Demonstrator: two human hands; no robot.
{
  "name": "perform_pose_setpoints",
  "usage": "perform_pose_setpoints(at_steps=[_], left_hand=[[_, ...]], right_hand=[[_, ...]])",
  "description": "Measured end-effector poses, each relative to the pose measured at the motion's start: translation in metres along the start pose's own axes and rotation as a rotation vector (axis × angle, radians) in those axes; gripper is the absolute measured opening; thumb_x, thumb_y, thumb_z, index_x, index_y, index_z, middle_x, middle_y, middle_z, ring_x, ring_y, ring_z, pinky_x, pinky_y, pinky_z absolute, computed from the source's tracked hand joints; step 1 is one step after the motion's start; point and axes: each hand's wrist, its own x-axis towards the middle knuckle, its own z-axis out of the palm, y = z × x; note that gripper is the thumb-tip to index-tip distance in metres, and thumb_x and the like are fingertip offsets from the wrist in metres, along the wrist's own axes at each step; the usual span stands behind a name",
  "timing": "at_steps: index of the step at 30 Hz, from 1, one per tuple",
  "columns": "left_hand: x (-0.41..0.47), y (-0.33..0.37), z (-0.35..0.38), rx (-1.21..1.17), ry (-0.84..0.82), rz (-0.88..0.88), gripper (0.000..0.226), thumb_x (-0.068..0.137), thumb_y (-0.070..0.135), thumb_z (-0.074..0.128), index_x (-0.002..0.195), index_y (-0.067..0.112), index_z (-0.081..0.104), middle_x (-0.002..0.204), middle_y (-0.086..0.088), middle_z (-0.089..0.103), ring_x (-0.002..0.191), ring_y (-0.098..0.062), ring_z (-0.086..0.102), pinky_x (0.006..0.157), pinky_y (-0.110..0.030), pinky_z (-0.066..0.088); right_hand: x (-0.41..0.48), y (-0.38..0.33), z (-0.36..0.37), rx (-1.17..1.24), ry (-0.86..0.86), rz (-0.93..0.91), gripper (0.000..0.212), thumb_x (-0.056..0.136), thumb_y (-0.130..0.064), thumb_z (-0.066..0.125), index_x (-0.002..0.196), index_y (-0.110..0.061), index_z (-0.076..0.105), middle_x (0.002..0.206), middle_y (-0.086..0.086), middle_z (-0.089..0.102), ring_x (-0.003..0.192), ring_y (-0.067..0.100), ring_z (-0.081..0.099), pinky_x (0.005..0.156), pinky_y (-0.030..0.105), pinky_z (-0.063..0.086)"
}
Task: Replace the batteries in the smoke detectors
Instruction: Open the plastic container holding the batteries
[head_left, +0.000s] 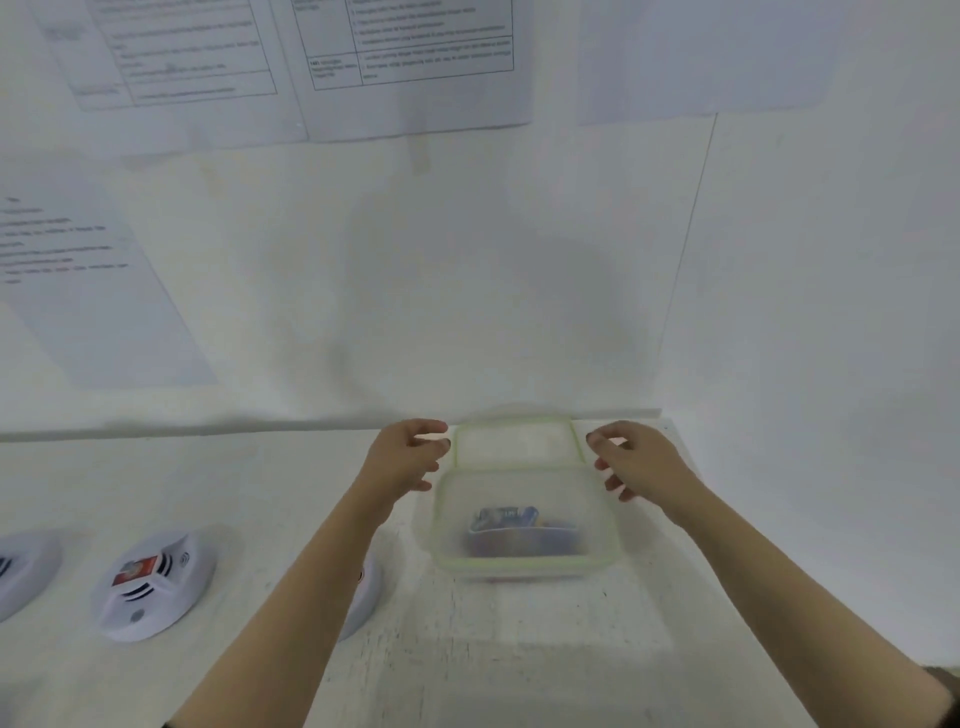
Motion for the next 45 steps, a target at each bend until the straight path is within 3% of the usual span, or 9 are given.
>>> perform_pose_setpoints(at_steps=[5, 12, 17, 24, 29, 34, 38, 42, 45], left_hand=[[-0.063, -0.008, -0.013, -0.108, -0.313, -0.082, 0.039, 0.085, 0.010, 0.070, 0.115, 0.032, 0.059, 0.106, -0.007, 0.071, 0.094, -0.023, 0.069, 0.069, -0.031, 0.058], [-0.086, -0.020, -0.007, -0.231, -0.273, -0.097, 0.027, 0.087, -0.010, 0.058, 0.102, 0.011, 0.065, 0.084, -0.011, 0.069, 0.074, -0.020, 0.066, 0.065, -0.028, 0.053], [-0.097, -0.032, -0.005, -0.269, -0.346, -0.113, 0.013, 0.091, 0.001, 0.060, 0.097, 0.012, 0.065, 0.084, -0.013, 0.062, 0.073, -0.022, 0.055, 0.065, -0.028, 0.050], [-0.098, -0.043, 0.006, -0.509, -0.393, -0.083, 0.015, 0.075, 0.005, 0.064, 0.084, 0.014, 0.057, 0.086, -0.007, 0.062, 0.070, -0.019, 0.059, 0.064, -0.030, 0.049], [-0.094, -0.049, 0.006, -0.416, -0.365, 0.003, 0.035, 0.069, 0.008, 0.063, 0.103, 0.017, 0.058, 0.099, -0.010, 0.065, 0.082, -0.022, 0.063, 0.070, -0.029, 0.052], [-0.091, -0.046, 0.010, -0.374, -0.380, 0.088, 0.050, 0.067, 0.004, 0.058, 0.111, 0.024, 0.069, 0.124, 0.000, 0.064, 0.111, -0.020, 0.060, 0.088, -0.030, 0.050], [-0.090, -0.037, 0.013, -0.164, -0.292, 0.123, 0.039, 0.064, 0.016, 0.064, 0.097, 0.034, 0.074, 0.123, 0.013, 0.062, 0.122, -0.013, 0.052, 0.107, -0.039, 0.040], [-0.097, -0.030, 0.019, -0.005, -0.362, 0.140, 0.040, 0.056, 0.038, 0.075, 0.095, 0.043, 0.068, 0.118, 0.005, 0.063, 0.102, -0.018, 0.060, 0.085, -0.029, 0.052], [-0.102, -0.030, 0.029, 0.049, -0.361, 0.150, 0.032, 0.069, 0.033, 0.075, 0.097, 0.045, 0.062, 0.109, 0.000, 0.062, 0.079, -0.013, 0.057, 0.057, -0.017, 0.045]], right_hand=[[-0.058, 0.005, -0.005, 0.108, -0.182, -0.008, 0.026, 0.090, -0.033, 0.059, 0.116, -0.036, 0.053, 0.101, 0.000, 0.067, 0.086, 0.019, 0.067, 0.062, 0.021, 0.052], [-0.083, 0.020, -0.003, 0.319, -0.201, -0.010, 0.041, 0.083, -0.001, 0.064, 0.115, -0.027, 0.063, 0.097, 0.015, 0.070, 0.090, 0.031, 0.066, 0.082, 0.044, 0.055], [-0.092, 0.029, -0.014, 0.438, -0.343, 0.050, 0.039, 0.076, -0.001, 0.070, 0.104, -0.027, 0.070, 0.099, 0.031, 0.061, 0.084, 0.030, 0.056, 0.078, 0.040, 0.047], [-0.091, 0.039, -0.013, 0.633, -0.421, 0.147, 0.040, 0.067, 0.005, 0.068, 0.101, -0.017, 0.067, 0.076, 0.011, 0.054, 0.065, 0.021, 0.050, 0.062, 0.029, 0.043], [-0.094, 0.035, -0.012, 0.516, -0.346, 0.073, 0.035, 0.082, 0.007, 0.059, 0.104, -0.018, 0.067, 0.068, 0.007, 0.035, 0.055, 0.013, 0.035, 0.048, 0.021, 0.032], [-0.111, 0.031, -0.021, 0.170, -0.450, 0.003, 0.083, 0.066, -0.021, 0.081, 0.130, -0.053, 0.039, 0.108, 0.005, 0.049, 0.094, 0.023, 0.063, 0.069, 0.027, 0.054], [-0.119, 0.025, -0.020, 0.118, -0.415, 0.006, 0.084, 0.078, -0.011, 0.076, 0.128, -0.055, 0.026, 0.106, 0.020, 0.060, 0.078, 0.029, 0.071, 0.070, 0.030, 0.058], [-0.105, 0.030, -0.011, 0.183, -0.077, -0.014, 0.055, 0.090, -0.015, 0.061, 0.135, -0.036, 0.035, 0.085, 0.014, 0.071, 0.065, 0.027, 0.071, 0.055, 0.025, 0.056], [-0.100, 0.030, 0.002, 0.268, -0.112, -0.051, 0.044, 0.092, -0.015, 0.059, 0.129, -0.033, 0.042, 0.087, 0.016, 0.070, 0.071, 0.024, 0.071, 0.062, 0.025, 0.056]])
